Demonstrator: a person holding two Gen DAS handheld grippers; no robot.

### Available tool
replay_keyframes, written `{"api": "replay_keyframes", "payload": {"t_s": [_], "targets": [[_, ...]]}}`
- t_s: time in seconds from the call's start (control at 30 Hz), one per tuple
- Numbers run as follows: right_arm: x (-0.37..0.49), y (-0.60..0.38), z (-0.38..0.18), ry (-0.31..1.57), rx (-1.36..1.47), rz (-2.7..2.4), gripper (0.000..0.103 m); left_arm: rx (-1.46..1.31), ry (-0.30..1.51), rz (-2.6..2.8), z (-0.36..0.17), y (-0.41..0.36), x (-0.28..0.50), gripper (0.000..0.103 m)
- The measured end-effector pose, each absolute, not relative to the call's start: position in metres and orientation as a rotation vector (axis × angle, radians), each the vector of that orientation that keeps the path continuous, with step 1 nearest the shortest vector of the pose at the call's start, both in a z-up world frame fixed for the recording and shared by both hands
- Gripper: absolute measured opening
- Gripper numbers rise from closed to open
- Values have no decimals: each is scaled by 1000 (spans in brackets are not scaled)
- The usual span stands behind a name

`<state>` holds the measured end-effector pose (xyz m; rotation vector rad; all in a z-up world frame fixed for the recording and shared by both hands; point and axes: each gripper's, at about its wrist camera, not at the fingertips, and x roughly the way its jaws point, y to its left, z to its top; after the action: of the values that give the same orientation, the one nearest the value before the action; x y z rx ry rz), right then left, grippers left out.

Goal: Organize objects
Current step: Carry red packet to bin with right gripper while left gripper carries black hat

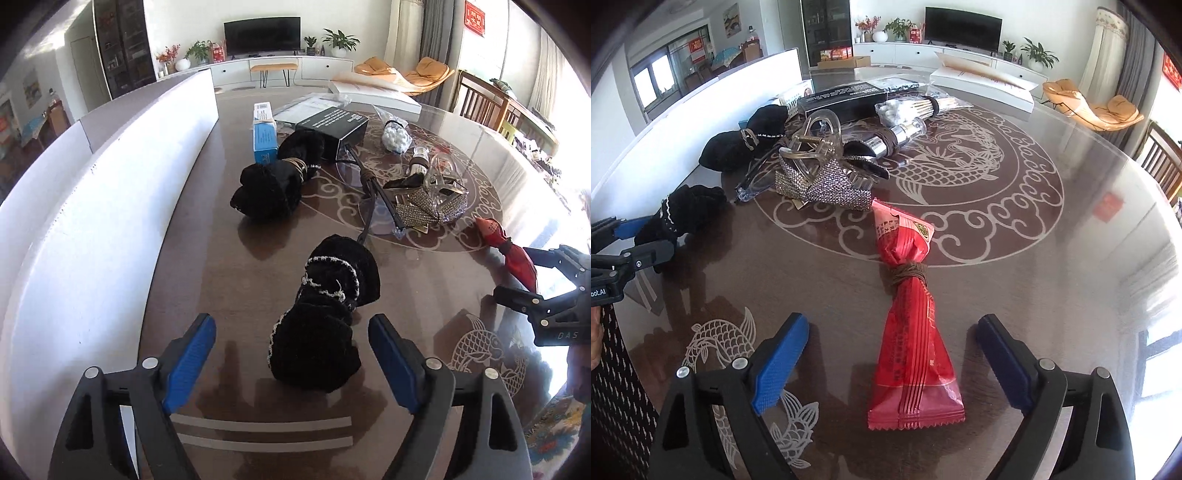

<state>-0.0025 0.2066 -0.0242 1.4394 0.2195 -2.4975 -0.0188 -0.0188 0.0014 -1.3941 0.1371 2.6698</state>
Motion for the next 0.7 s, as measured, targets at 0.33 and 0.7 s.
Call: {"api": "replay_keyframes", "payload": {"t_s": [0.33,0.7], "targets": [[-4,230,10,8,1442,-2414,20,-1316,60,2657,19,-20,-2,31],[-15,67,115,-293,1058,-2186,20,-1253,-171,2949,109,-192,6,31]]}}
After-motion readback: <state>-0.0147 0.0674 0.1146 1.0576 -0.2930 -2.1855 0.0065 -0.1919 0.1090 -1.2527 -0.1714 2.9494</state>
